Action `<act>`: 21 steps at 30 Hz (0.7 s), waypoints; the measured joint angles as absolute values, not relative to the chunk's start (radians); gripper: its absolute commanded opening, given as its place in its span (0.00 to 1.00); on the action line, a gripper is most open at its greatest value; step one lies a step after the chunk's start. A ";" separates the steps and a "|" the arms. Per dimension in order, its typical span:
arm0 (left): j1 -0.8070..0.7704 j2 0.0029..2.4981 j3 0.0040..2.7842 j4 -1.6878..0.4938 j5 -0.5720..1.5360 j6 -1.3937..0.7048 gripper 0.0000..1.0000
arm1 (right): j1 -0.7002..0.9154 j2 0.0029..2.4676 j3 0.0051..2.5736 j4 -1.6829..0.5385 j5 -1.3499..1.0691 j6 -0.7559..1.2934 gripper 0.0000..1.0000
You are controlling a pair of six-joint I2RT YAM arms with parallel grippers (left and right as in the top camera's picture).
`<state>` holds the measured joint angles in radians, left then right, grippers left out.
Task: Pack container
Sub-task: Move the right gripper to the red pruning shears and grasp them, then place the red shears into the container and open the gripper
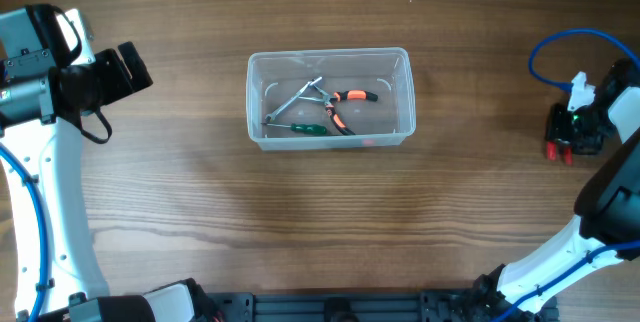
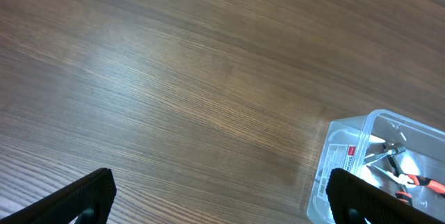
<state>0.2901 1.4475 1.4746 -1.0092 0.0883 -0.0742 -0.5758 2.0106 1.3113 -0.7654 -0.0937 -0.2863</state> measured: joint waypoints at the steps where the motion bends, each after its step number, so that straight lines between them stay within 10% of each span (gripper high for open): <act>1: 0.290 1.448 1.475 -1.009 0.088 -0.074 1.00 | -0.573 2.010 1.311 -0.776 -0.106 -0.286 0.04; 11: 0.290 1.448 1.475 -1.013 0.088 -0.074 1.00 | -0.176 1.671 1.592 -0.949 -0.147 -0.375 0.04; 21: 0.290 1.448 1.475 -1.035 0.088 -0.074 1.00 | 0.418 1.724 1.673 -1.014 -0.234 -0.883 0.04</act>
<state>0.2901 1.4475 1.4746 -1.0351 0.0883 -0.0738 0.4183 1.7245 1.6726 -1.0142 -0.2337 -0.8829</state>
